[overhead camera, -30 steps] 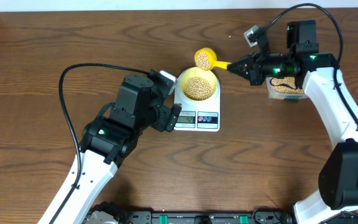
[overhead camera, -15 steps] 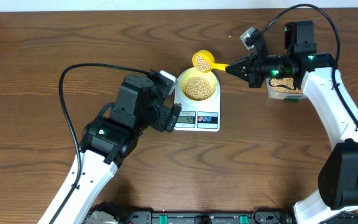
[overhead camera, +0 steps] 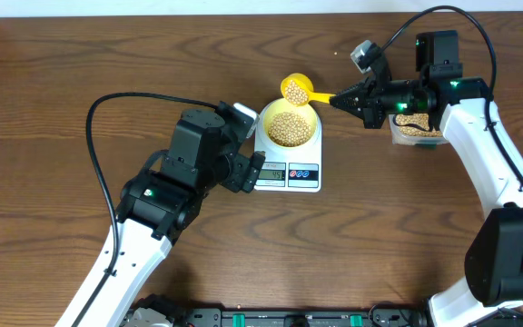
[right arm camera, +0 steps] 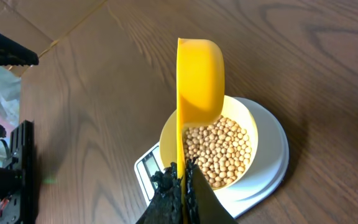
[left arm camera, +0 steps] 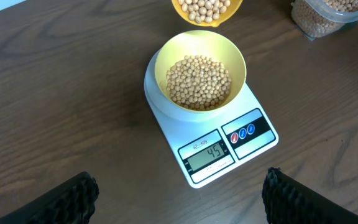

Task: Scoop item into bowl and weigh 50g on scale
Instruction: 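Tilt the scoop with the right gripper to pour beans into the bowl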

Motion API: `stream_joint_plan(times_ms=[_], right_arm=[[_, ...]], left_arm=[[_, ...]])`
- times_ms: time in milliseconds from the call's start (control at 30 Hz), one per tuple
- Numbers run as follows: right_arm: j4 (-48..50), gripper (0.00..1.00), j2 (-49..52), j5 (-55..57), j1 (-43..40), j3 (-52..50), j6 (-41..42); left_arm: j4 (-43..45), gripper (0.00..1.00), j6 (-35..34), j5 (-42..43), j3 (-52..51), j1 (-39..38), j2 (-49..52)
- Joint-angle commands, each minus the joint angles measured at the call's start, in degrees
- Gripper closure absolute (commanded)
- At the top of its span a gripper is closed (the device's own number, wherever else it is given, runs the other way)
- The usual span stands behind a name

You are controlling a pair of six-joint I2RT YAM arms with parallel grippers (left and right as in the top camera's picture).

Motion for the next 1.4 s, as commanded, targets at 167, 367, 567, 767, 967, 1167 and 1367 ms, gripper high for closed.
stream_joint_plan(times_ms=[167, 367, 567, 767, 967, 1167, 1367], right_arm=[[-0.1, 0.99, 0.5, -1.0, 0.2, -0.3, -1.3], [0.0, 0.99, 0.5, -1.0, 0.2, -0.3, -2.2], [0.0, 0.99, 0.5, -1.0, 0.2, -0.3, -3.5], [0.0, 0.99, 0.5, 0.8, 0.2, -0.3, -5.4], [0.0, 0.99, 0.5, 1.1, 0.2, -0.3, -5.4], [0.0, 0.99, 0.5, 1.5, 0.2, -0.3, -5.4], [0.9, 0.99, 0.5, 2.4, 0.2, -0.3, -5.4]], left_arm=[[0.1, 0.14, 0.2, 0.5, -0.1, 0.1, 0.1], [0.1, 0.14, 0.2, 0.5, -0.1, 0.1, 0.1], [0.1, 0.13, 0.2, 0.5, -0.1, 0.1, 0.1], [0.1, 0.13, 0.2, 0.5, -0.1, 0.1, 0.1], [0.1, 0.14, 0.2, 0.5, -0.1, 0.1, 0.1], [0.1, 0.14, 0.2, 0.5, -0.1, 0.1, 0.1], [0.1, 0.13, 0.2, 0.5, -0.1, 0.1, 0.1]])
